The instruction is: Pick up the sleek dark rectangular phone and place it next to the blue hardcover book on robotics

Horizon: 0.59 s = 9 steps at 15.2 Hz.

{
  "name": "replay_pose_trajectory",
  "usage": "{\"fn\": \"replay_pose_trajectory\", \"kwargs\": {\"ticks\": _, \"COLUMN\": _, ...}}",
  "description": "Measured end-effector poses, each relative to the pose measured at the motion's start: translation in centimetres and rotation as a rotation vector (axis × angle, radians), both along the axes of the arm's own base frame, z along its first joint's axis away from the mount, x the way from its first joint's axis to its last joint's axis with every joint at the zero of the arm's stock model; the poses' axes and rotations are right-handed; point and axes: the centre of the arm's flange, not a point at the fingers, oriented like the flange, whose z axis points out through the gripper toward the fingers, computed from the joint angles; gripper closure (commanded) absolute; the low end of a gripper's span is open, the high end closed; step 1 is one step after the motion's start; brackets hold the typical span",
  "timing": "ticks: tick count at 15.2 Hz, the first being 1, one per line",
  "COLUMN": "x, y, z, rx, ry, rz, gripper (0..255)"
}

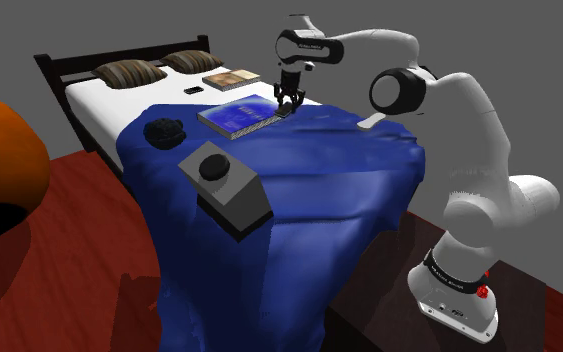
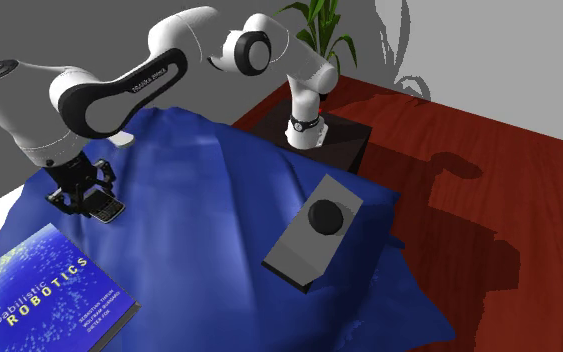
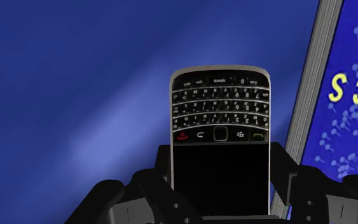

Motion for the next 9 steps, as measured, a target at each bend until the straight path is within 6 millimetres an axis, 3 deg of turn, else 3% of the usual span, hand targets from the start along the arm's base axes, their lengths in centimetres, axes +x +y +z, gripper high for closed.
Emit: {"fn": "replay_pose_trajectory", "kwargs": {"ticks": 9, "x": 0.1, "y": -0.1, "z": -4.4, "rx": 0.0, "ry": 0.001, "rz": 0.0, "gripper": 255}}
